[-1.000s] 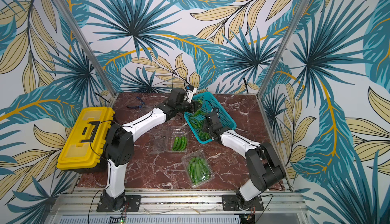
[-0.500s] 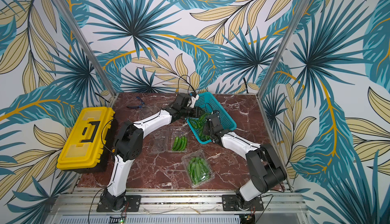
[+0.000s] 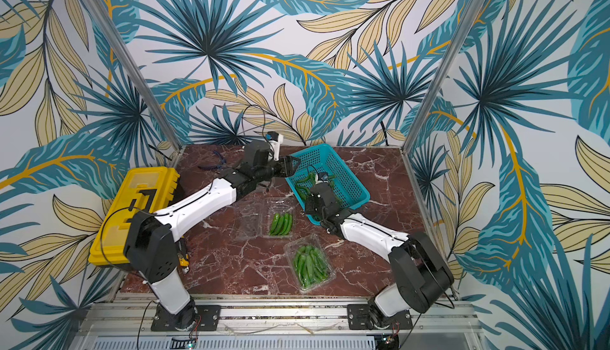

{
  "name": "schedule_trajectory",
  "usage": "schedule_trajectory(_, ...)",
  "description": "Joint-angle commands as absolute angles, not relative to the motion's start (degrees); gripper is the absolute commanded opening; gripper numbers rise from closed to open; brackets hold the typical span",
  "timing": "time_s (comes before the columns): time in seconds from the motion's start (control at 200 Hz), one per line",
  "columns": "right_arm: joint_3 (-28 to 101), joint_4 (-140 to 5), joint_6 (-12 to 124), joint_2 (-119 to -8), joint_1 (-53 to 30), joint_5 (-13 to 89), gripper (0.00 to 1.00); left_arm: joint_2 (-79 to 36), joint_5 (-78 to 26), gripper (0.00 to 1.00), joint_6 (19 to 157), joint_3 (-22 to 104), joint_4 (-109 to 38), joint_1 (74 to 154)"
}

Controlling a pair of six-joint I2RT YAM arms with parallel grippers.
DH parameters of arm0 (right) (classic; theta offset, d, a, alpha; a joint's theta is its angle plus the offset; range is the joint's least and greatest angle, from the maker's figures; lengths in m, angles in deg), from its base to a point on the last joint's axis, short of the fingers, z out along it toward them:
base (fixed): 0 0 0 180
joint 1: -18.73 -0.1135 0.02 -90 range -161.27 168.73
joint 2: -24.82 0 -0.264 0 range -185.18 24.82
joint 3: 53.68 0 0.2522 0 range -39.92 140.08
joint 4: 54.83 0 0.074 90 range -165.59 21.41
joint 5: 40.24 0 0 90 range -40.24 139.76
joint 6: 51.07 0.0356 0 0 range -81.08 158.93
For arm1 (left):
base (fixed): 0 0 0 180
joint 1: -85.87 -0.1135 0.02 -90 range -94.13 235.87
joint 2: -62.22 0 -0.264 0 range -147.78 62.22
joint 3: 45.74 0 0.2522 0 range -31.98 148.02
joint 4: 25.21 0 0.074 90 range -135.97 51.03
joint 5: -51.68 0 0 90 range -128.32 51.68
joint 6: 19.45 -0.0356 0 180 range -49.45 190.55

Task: Take small green peppers out of containers
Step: Place the green pepper in the basket, then pick up the green pepper from the packing box.

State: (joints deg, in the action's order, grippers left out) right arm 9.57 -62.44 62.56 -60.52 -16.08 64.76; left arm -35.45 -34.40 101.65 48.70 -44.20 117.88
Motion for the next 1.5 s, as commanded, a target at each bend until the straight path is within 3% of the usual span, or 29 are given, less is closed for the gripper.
schedule_trajectory(0.0, 11.41, -59.39, 56.50, -61.81, -19.50, 63.12, 0.42, -32.82, -47.50, 0.61, 109.83, 38.24, -44.59, 114.17)
schedule_trajectory(0.3, 27.59, -72.50, 55.61, -81.24, -22.64, 40.42, 0.43, -35.59, -36.98, 0.61, 118.10, 30.50, -44.67, 109.08)
schedule_trajectory(0.626, 38.07, -86.96, 56.32, -91.71, -23.37, 43.25, 0.43, -36.66, -35.28, 0.61, 117.81, 31.31, -44.67, 109.10)
schedule_trajectory(0.881, 40.00, -89.13, 56.15, -94.26, -23.72, 45.44, 0.43, -37.18, -34.37, 0.61, 117.93, 32.07, -44.66, 109.16)
schedule_trajectory(1.112, 40.54, -88.10, 56.28, -95.08, -24.10, 46.20, 0.32, -37.45, -33.29, 0.61, 117.71, 32.53, -44.68, 109.10)
schedule_trajectory(1.247, 39.95, -86.63, 56.42, -94.17, -24.07, 46.27, 0.19, -37.43, -32.42, 0.61, 116.89, 32.71, -44.66, 109.16)
schedule_trajectory(1.362, 36.64, -81.78, 56.35, -89.55, -24.07, 45.89, 0.11, -37.62, -30.89, 0.61, 115.11, 33.03, -44.76, 109.16)
schedule_trajectory(1.492, 31.85, -74.55, 55.99, -81.33, -24.07, 49.06, 0.10, -38.06, -29.23, 0.61, 113.88, 33.32, -44.72, 109.13)
